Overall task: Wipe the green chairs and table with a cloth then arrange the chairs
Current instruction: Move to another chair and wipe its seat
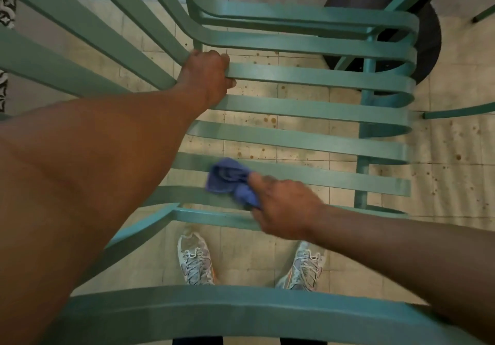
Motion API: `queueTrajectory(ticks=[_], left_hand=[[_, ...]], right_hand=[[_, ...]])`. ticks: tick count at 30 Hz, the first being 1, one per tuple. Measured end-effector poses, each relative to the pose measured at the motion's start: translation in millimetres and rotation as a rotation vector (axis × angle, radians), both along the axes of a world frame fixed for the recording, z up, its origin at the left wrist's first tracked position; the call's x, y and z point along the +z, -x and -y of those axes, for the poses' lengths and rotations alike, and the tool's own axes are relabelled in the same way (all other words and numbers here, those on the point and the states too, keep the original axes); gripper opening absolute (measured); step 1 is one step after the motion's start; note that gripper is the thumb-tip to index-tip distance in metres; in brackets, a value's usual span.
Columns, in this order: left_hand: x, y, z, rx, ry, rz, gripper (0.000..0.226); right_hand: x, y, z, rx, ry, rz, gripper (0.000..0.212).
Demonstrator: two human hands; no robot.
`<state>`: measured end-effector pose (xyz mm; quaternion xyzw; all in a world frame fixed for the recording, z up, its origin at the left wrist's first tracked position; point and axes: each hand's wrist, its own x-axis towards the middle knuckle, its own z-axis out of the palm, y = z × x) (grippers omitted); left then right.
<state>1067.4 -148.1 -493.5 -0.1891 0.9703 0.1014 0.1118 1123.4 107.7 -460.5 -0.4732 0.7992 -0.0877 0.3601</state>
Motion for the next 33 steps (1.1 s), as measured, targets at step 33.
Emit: queueTrajectory(ticks=[33], left_hand=[[-1,2,-3,-0.049,0.080,0.060,0.027]], right_hand=[[-31,107,153,-0.704,0.287,-0.358,0.027]])
